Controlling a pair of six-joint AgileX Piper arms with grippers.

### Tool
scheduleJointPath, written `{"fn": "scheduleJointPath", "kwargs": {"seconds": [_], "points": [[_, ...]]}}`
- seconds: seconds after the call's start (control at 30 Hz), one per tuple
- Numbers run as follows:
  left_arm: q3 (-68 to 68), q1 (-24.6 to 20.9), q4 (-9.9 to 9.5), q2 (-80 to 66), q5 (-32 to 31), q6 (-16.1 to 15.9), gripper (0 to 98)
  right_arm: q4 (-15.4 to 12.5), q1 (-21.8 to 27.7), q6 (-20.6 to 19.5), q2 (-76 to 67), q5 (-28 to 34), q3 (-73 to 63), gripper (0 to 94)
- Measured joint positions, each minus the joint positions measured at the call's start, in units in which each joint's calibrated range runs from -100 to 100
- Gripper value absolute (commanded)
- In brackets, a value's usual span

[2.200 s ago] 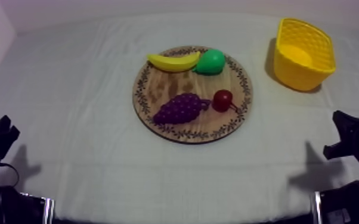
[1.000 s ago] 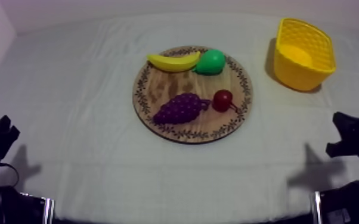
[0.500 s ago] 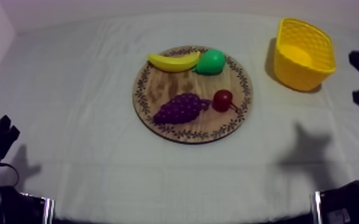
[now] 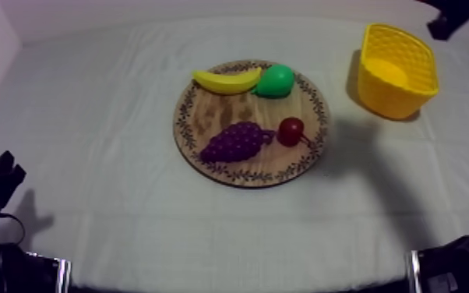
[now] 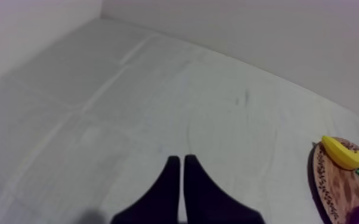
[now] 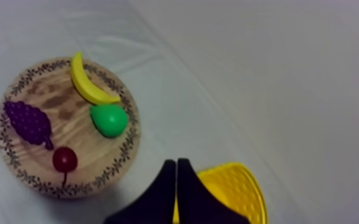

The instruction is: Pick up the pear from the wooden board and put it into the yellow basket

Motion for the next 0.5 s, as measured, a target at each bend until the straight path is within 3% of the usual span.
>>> {"fn": "scheduleJointPath", "kwargs": {"seconds": [0.2, 0.5], "points": [[0.0, 0.0, 0.00, 0.0, 0.0, 0.0, 0.1, 4.0, -5.9, -3.0, 11.4, -4.4, -4.2, 1.8], [0.0, 0.0, 0.00, 0.0, 0.0, 0.0, 0.1, 7.3, -11.1, -5.2, 28.9, -8.0, -9.6, 2.0]]}}
